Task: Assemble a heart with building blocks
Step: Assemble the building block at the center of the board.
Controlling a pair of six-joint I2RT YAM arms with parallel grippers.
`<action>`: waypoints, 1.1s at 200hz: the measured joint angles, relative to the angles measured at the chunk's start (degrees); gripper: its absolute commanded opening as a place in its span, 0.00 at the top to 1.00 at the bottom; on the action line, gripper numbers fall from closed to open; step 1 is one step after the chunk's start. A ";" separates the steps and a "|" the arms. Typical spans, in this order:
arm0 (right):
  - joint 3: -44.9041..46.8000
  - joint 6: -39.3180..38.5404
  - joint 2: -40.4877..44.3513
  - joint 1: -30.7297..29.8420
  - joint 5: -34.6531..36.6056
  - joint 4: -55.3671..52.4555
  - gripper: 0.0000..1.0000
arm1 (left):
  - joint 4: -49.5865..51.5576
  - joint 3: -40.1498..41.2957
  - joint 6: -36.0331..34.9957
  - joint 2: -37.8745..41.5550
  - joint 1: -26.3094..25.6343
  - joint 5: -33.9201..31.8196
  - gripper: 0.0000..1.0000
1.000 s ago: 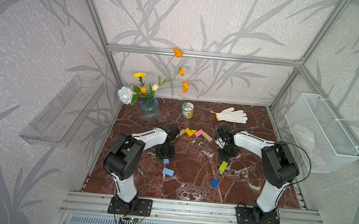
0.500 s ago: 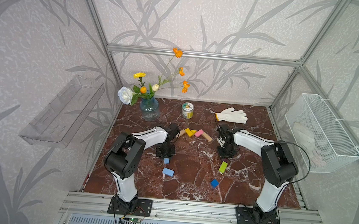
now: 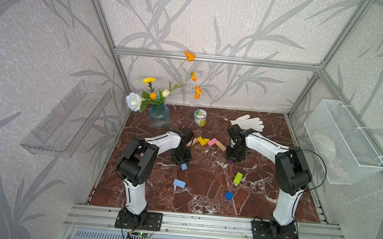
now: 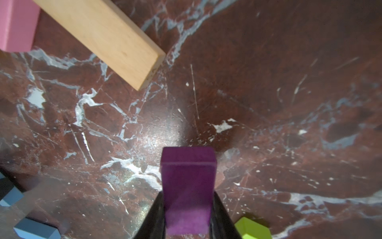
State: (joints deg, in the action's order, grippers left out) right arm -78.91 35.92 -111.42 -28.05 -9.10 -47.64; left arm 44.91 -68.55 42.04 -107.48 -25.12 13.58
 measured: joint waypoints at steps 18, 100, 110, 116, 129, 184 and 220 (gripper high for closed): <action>0.00 3.56 -1.22 -1.27 -0.44 -0.15 1.00 | -0.96 -1.09 0.81 -0.81 0.00 1.11 0.77; -0.70 14.03 -1.77 -3.87 0.00 0.46 1.00 | -4.22 -4.55 6.69 -3.41 0.00 2.56 0.79; -1.40 14.93 -2.03 -3.87 0.02 0.57 1.00 | -4.66 -4.57 7.65 -3.41 0.07 2.56 0.79; -1.84 15.41 -2.19 -3.87 0.07 0.57 1.00 | -4.96 -4.57 8.13 -3.45 0.07 2.60 0.79; -2.73 16.44 -2.54 -3.87 0.07 0.70 1.00 | -5.49 -4.72 9.27 -3.56 0.09 2.58 0.79; -5.68 19.34 -5.05 -3.89 -0.02 0.72 1.00 | -6.58 -6.60 13.42 -5.03 0.35 2.58 0.79; -5.68 20.48 -5.29 -3.96 -0.22 0.66 1.00 | -6.97 -7.65 15.02 -5.77 0.46 2.56 0.80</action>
State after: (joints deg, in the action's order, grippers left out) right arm -84.60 56.40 -116.71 -32.01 -9.32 -46.98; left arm 37.93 -76.20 57.06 -113.25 -24.67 16.14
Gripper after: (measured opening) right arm 0.315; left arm 0.301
